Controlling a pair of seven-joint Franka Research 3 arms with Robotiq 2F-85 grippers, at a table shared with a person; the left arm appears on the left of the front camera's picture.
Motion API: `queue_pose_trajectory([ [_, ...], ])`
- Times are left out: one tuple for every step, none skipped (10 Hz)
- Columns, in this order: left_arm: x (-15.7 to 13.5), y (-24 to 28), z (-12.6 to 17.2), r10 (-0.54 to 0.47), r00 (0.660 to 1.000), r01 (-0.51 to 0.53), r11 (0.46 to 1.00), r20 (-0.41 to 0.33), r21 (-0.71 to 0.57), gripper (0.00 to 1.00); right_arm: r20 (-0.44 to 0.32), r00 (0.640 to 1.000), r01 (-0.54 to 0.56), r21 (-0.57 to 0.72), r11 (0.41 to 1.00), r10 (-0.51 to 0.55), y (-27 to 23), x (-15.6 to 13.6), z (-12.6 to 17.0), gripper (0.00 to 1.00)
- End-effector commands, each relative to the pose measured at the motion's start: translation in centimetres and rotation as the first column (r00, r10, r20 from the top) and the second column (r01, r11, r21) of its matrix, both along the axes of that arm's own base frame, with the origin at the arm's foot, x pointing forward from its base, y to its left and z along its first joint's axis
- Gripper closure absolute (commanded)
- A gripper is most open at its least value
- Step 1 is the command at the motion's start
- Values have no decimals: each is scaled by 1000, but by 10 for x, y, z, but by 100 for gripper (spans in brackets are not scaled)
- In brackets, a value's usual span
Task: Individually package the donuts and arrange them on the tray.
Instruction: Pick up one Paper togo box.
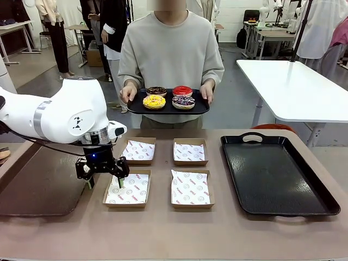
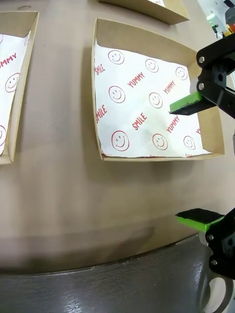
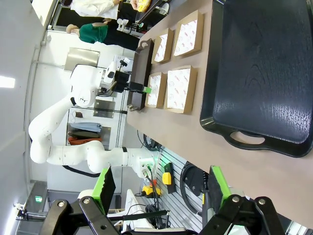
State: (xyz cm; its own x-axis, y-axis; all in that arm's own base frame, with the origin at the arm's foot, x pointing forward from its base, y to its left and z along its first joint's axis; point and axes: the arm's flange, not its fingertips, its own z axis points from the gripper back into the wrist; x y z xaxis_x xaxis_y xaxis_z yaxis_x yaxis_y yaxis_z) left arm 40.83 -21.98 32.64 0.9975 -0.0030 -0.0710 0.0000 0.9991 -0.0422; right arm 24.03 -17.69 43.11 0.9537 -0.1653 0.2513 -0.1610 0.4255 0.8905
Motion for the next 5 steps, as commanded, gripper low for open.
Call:
queue_pose_trajectory([
  [-1, 0, -1, -4, 1000, 4, 1000, -1, 5, 0, 9, 1000, 1, 19, 1000, -2, 1, 1, 0, 0],
  [-1, 0, -1, -4, 1000, 4, 1000, -1, 5, 0, 9, 1000, 1, 19, 1000, -2, 1, 1, 0, 0],
  [-1, 0, -1, -4, 1000, 4, 1000, -1, 5, 0, 9, 1000, 1, 19, 1000, -2, 1, 1, 0, 0],
  [-1, 0, -1, -4, 1000, 4, 1000, -1, 5, 0, 9, 1000, 1, 19, 1000, -2, 1, 1, 0, 0],
  [0, 1, -1, 1, 1000, -1, 1000, -1, 0, 0, 9, 1000, 1, 19, 1000, -2, 1, 1, 0, 0],
])
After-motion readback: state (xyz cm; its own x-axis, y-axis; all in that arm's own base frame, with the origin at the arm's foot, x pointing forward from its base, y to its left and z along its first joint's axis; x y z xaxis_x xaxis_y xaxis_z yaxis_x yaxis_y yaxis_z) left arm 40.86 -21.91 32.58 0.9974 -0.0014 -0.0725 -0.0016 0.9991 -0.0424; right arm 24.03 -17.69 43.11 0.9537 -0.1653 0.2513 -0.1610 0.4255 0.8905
